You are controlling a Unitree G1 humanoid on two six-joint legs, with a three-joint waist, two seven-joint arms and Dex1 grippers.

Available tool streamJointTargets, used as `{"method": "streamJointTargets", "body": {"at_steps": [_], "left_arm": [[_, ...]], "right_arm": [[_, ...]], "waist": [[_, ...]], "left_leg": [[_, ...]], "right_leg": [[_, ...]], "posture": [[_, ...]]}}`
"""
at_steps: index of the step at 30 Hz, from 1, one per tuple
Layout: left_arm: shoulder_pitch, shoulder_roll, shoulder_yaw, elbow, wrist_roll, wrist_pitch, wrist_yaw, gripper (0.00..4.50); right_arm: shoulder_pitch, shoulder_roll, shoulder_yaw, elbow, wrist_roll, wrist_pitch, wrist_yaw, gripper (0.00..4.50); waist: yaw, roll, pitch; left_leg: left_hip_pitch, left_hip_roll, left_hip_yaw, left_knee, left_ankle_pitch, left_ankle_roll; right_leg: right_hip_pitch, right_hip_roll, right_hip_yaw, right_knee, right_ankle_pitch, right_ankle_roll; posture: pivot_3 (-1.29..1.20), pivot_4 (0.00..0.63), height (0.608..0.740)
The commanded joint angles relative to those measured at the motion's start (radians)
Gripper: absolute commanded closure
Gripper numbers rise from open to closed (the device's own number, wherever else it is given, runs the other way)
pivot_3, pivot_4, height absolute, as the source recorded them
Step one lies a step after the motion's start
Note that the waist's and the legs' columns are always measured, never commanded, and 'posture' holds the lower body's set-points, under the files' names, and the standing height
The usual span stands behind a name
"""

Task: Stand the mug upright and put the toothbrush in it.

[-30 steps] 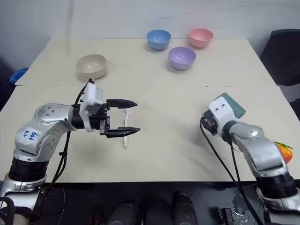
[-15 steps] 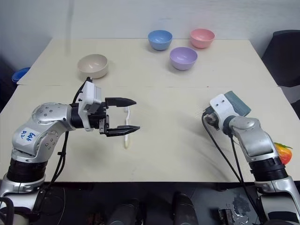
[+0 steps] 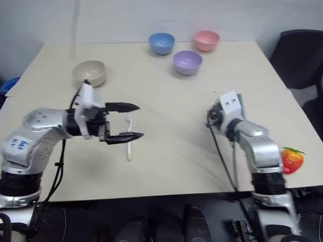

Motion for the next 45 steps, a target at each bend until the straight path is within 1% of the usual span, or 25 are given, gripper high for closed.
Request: {"method": "streamJointTargets", "body": {"at_steps": [1,4,5,7,9,11,13,17,19,20,23,26,27,28,30,31,32,33,35,37,38,40,42,43,45], "left_arm": [[0.097,0.076,0.186,-0.020,-0.031,0.050,0.050,0.00],[0.196,0.133,0.290,-0.061,-0.039,0.082,0.067,0.00],[0.215,0.144,0.311,-0.073,-0.050,0.091,0.073,0.00],[0.264,0.165,0.360,-0.115,-0.069,0.122,0.091,0.00],[0.304,0.180,0.392,-0.150,-0.077,0.141,0.102,0.00],[0.326,0.184,0.404,-0.173,-0.088,0.156,0.115,0.00],[0.340,0.180,0.397,-0.210,-0.102,0.178,0.139,0.00],[0.355,0.171,0.356,-0.242,-0.103,0.190,0.167,0.00],[0.354,0.168,0.338,-0.236,-0.099,0.188,0.178,0.00],[0.349,0.166,0.326,-0.226,-0.095,0.187,0.184,0.00],[0.323,0.152,0.281,-0.185,-0.077,0.179,0.211,0.00],[0.260,0.107,0.261,-0.139,-0.107,0.212,0.260,0.00],[0.230,0.094,0.251,-0.117,-0.115,0.236,0.280,0.00],[0.208,0.086,0.242,-0.100,-0.117,0.253,0.292,0.00],[0.160,0.067,0.235,-0.070,-0.133,0.326,0.346,0.00],[0.140,0.066,0.231,-0.067,-0.139,0.390,0.386,0.00],[0.124,0.065,0.228,-0.066,-0.143,0.438,0.416,0.00],[0.110,0.062,0.224,-0.073,-0.133,0.503,0.465,0.00],[0.054,0.008,0.256,-0.071,-0.134,0.716,0.572,0.00],[-0.006,-0.067,0.281,-0.072,-0.126,0.898,0.661,0.00],[-0.021,-0.086,0.275,-0.074,-0.133,0.944,0.688,0.00],[-0.065,-0.157,0.267,-0.042,-0.182,0.972,0.768,0.00],[-0.100,-0.216,0.244,-0.001,-0.211,0.972,0.862,0.00],[-0.109,-0.227,0.222,0.013,-0.218,0.972,0.908,0.00],[-0.125,-0.241,0.184,0.048,-0.233,0.972,0.989,0.00]], "right_arm": [[-0.065,0.189,0.066,0.057,0.039,-0.186,0.027,4.48],[-0.108,0.318,0.110,0.213,0.012,-0.354,0.049,4.48],[-0.115,0.340,0.117,0.254,0.003,-0.406,0.061,4.48],[-0.122,0.381,0.156,0.378,-0.042,-0.592,0.113,4.48],[-0.123,0.408,0.181,0.476,-0.074,-0.724,0.146,4.48],[-0.123,0.415,0.186,0.546,-0.093,-0.802,0.162,4.48],[-0.094,0.400,0.186,0.580,-0.103,-0.857,0.186,4.48],[0.009,0.352,0.176,0.499,-0.076,-0.825,0.230,4.48],[0.057,0.322,0.184,0.446,-0.075,-0.797,0.252,3.91],[0.076,0.309,0.189,0.422,-0.077,-0.785,0.258,3.74],[0.126,0.273,0.203,0.339,-0.075,-0.736,0.275,2.80],[0.158,0.246,0.220,0.261,-0.080,-0.699,0.285,1.78],[0.170,0.224,0.234,0.222,-0.111,-0.685,0.272,1.57],[0.177,0.208,0.244,0.195,-0.133,-0.673,0.261,1.13],[0.207,0.149,0.250,0.093,-0.185,-0.606,0.227,0.52],[0.239,0.108,0.224,0.000,-0.173,-0.533,0.218,0.21],[0.262,0.078,0.207,-0.068,-0.161,-0.478,0.211,0.21],[0.295,0.032,0.178,-0.169,-0.121,-0.401,0.220,0.21],[0.353,-0.063,0.113,-0.365,-0.027,-0.264,0.251,0.21],[0.389,-0.167,0.013,-0.553,0.134,-0.111,0.280,0.21],[0.396,-0.207,-0.035,-0.619,0.208,-0.052,0.287,0.21],[0.392,-0.313,-0.180,-0.714,0.427,0.061,0.306,0.21],[0.375,-0.409,-0.301,-0.752,0.621,0.133,0.314,0.21],[0.368,-0.453,-0.343,-0.756,0.698,0.154,0.309,0.21],[0.355,-0.525,-0.401,-0.755,0.797,0.178,0.294,0.21]], "waist": [[-0.005,0.001,0.000],[-0.012,0.002,0.001],[-0.010,0.002,0.001],[-0.002,0.002,0.001],[0.002,0.002,0.001],[0.002,0.002,0.001],[0.001,0.002,0.001],[0.001,0.002,0.001],[0.002,0.002,0.001],[0.003,0.002,0.001],[0.001,0.002,0.001],[0.001,0.002,0.001],[0.002,0.002,0.001],[0.002,0.002,0.001],[0.003,0.003,0.001],[0.006,0.003,0.001],[0.007,0.003,0.001],[0.008,0.003,0.001],[0.017,0.003,0.001],[0.030,0.002,0.001],[0.034,0.002,0.001],[0.034,-0.001,0.001],[0.044,-0.001,0.002],[0.048,-0.002,0.001],[0.052,-0.004,0.001]], "left_leg": [[0.000,0.000,0.000,0.000,0.000,-0.001],[-0.001,0.002,0.000,-0.001,-0.001,-0.003],[-0.001,0.002,0.000,-0.001,-0.001,-0.003],[-0.001,0.001,-0.002,-0.001,-0.001,-0.003],[-0.001,-0.001,-0.004,-0.001,-0.002,-0.003],[-0.001,-0.003,-0.006,-0.001,-0.002,-0.002],[-0.001,-0.004,-0.007,-0.001,-0.002,-0.002],[0.000,-0.003,-0.010,-0.001,-0.002,-0.003],[0.001,-0.003,-0.009,-0.001,-0.002,-0.003],[0.001,-0.003,-0.009,-0.001,-0.002,-0.003],[0.001,-0.003,-0.008,0.000,-0.002,-0.003],[0.001,-0.002,-0.006,-0.001,-0.002,-0.003],[0.001,-0.002,-0.006,0.000,-0.002,-0.003],[0.001,-0.001,-0.006,0.000,-0.002,-0.003],[0.001,-0.001,-0.005,-0.001,-0.002,-0.003],[0.001,-0.002,-0.004,-0.001,-0.002,-0.003],[0.000,-0.002,-0.005,-0.001,-0.002,-0.003],[0.000,-0.002,-0.006,-0.001,-0.002,-0.003],[-0.001,-0.003,-0.006,-0.001,-0.002,-0.003],[-0.001,-0.004,-0.006,0.000,-0.002,-0.002],[-0.001,-0.004,-0.005,0.000,-0.002,-0.001],[0.000,-0.003,-0.005,0.001,-0.002,-0.001],[0.001,-0.002,-0.005,0.001,-0.002,-0.001],[0.001,-0.003,-0.006,0.001,-0.002,-0.001],[0.002,-0.002,-0.006,0.001,-0.002,-0.002]], "right_leg": [[-0.001,0.000,0.000,0.001,-0.001,-0.001],[-0.004,0.003,0.001,0.002,-0.002,-0.004],[-0.004,0.003,0.001,0.002,-0.002,-0.004],[-0.004,0.002,0.001,0.002,-0.002,-0.004],[-0.003,0.001,0.001,0.002,-0.002,-0.004],[-0.002,-0.002,0.002,0.003,-0.002,-0.004],[-0.001,-0.003,0.002,0.002,-0.002,-0.004],[0.000,-0.003,0.004,0.003,-0.002,-0.004],[0.001,-0.002,0.005,0.003,-0.002,-0.004],[0.002,-0.002,0.005,0.003,-0.002,-0.004],[0.001,-0.002,0.006,0.003,-0.002,-0.004],[0.000,-0.001,0.006,0.003,-0.002,-0.004],[0.000,-0.001,0.006,0.003,-0.002,-0.004],[0.000,0.000,0.005,0.003,-0.002,-0.004],[-0.001,0.000,0.005,0.003,-0.002,-0.004],[-0.001,0.000,0.005,0.003,-0.002,-0.004],[-0.001,-0.001,0.005,0.003,-0.002,-0.004],[-0.001,-0.001,0.005,0.002,-0.002,-0.004],[-0.001,-0.002,0.005,0.003,-0.002,-0.004],[-0.001,-0.003,0.004,0.002,-0.002,-0.003],[-0.001,-0.002,0.004,0.002,-0.002,-0.003],[0.000,-0.002,0.004,0.002,-0.001,-0.002],[0.001,-0.001,0.004,0.002,-0.001,-0.002],[0.002,-0.003,0.005,0.002,-0.001,-0.002],[0.002,-0.003,0.007,0.002,-0.001,-0.002]], "posture": [[0.00,0.150,0.740],[0.00,0.150,0.740],[0.00,0.150,0.740],[0.00,0.150,0.740],[0.00,0.150,0.740],[0.00,0.150,0.740],[0.00,0.150,0.740],[0.00,0.150,0.740],[0.00,0.150,0.740],[0.00,0.150,0.740],[0.00,0.150,0.740],[0.00,0.150,0.740],[0.00,0.150,0.740],[0.00,0.150,0.740],[0.00,0.150,0.740],[0.00,0.150,0.740],[0.00,0.150,0.740],[0.00,0.150,0.740],[0.00,0.150,0.740],[0.00,0.150,0.740],[0.00,0.150,0.740],[0.00,0.150,0.740],[0.00,0.150,0.740],[0.00,0.150,0.740],[0.00,0.150,0.740]]}}
